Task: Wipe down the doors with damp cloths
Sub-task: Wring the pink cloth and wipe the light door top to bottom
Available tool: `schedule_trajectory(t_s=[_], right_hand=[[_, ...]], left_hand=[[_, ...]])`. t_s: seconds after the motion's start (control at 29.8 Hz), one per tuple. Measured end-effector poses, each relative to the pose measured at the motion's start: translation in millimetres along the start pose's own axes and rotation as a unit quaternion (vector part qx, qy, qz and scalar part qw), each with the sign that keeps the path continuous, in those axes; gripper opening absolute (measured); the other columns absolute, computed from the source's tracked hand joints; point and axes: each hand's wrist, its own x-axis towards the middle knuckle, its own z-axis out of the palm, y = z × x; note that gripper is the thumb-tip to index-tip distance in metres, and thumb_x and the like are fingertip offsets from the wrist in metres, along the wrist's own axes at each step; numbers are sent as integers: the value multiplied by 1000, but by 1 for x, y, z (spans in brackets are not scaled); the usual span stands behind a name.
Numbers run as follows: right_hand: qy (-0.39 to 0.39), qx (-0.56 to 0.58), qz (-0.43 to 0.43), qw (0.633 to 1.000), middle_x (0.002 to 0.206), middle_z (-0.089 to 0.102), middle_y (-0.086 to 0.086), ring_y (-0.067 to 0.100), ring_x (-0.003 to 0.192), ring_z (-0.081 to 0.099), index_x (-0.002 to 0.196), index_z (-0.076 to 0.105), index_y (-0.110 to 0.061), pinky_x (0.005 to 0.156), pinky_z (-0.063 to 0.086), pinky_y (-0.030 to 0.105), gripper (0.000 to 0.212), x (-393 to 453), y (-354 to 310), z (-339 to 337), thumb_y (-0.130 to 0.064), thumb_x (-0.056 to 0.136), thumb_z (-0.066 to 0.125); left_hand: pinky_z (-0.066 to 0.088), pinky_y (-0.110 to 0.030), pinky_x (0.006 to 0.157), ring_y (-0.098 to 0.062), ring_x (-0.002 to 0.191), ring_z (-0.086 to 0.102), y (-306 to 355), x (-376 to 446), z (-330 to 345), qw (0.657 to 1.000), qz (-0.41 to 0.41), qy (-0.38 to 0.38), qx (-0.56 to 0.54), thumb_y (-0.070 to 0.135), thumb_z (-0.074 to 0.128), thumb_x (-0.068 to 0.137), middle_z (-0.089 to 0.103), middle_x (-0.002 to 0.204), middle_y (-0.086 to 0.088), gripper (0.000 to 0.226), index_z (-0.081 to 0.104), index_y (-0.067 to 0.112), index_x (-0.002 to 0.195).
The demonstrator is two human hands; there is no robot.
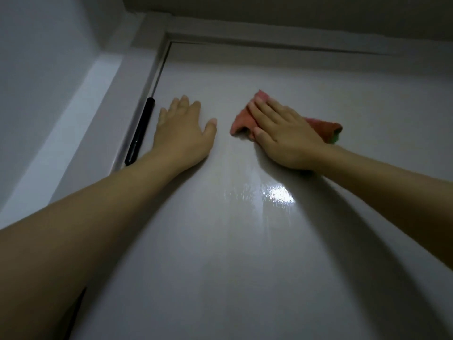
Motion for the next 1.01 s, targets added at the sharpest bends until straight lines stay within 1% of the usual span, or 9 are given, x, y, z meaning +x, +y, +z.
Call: schedule_trajectory(t_s=[0.1, 0.24, 0.34, 0.5, 0.57, 0.71, 0.77, 0.94, 1.01], right_hand=[[15, -65, -32, 997, 160, 8, 4, 22, 145, 8, 152, 7, -19, 116, 4, 36, 60, 4, 7, -8, -48, 101, 17], [23, -2, -69, 997, 160, -4, 0, 12, 146, -4, 152, -2, -24, 110, -12, 22, 58, 3, -1, -2, -47, 101, 13], [27, 8, -94, 995, 159, 0, -4, 9, 145, -4, 151, 2, -31, 111, -11, 21, 55, 15, 10, -1, -47, 99, 9], [28, -19, 118, 992, 160, 9, 4, 22, 146, 5, 152, 9, -22, 119, -1, 36, 52, 63, 59, -16, -37, 103, 12], [33, -21, 141, 989, 160, 9, 5, 23, 146, 6, 152, 9, -21, 119, 1, 40, 52, 65, 49, -16, -36, 102, 12], [56, 1, -34, 998, 159, 6, -4, 15, 146, 2, 151, 6, -29, 116, -7, 31, 55, 38, 8, 6, -45, 99, 8], [59, 2, -51, 997, 159, 9, -5, 14, 146, 5, 151, 11, -28, 112, -9, 25, 52, 37, 26, 2, -42, 101, 11], [44, -11, 196, 980, 159, 10, 5, 21, 146, 7, 152, 13, -16, 119, 0, 37, 52, 59, 84, -19, -33, 103, 12], [58, -20, 156, 986, 159, 12, 7, 23, 146, 9, 151, 14, -14, 119, 1, 38, 52, 52, 62, -14, -32, 102, 14]], left_hand=[[2, -39, 120, -24, 147, 5, 0, 0, -2, 1000, 1, -8, -11, 45, 28, 101, 10, 159, -11, 60, 20, 12, 151], [6, -39, 120, -23, 147, 9, -5, 2, -7, 999, 12, -13, -37, 41, 25, 102, 14, 159, -10, 56, 25, 12, 150], [9, -42, 119, -24, 146, 13, -5, 1, -4, 999, 13, -5, -31, 41, 23, 102, 19, 157, -12, 56, 27, 10, 149], [13, -45, 118, -27, 145, 17, 5, 0, -2, 1000, -1, 13, -15, 46, 26, 101, 24, 156, -14, 60, 30, 9, 147], [18, -49, 115, -31, 141, 25, 9, 2, 0, 1000, -11, 22, -8, 47, 27, 100, 32, 151, -16, 60, 36, 7, 144], [20, -51, 113, -34, 137, 29, 11, 4, 1, 999, -28, 29, 3, 48, 27, 99, 38, 146, -18, 60, 39, 5, 140], [18, -51, 114, -33, 139, 26, 11, 4, 2, 999, -22, 21, 14, 49, 27, 99, 35, 148, -18, 62, 36, 6, 141], [15, -50, 116, -31, 142, 20, 5, 4, -1, 999, -2, -10, 38, 56, 27, 96, 28, 152, -16, 69, 30, 8, 145], [15, -50, 116, -31, 142, 20, 5, 4, -2, 999, -1, -17, 31, 57, 26, 96, 27, 152, -15, 70, 29, 9, 146]])
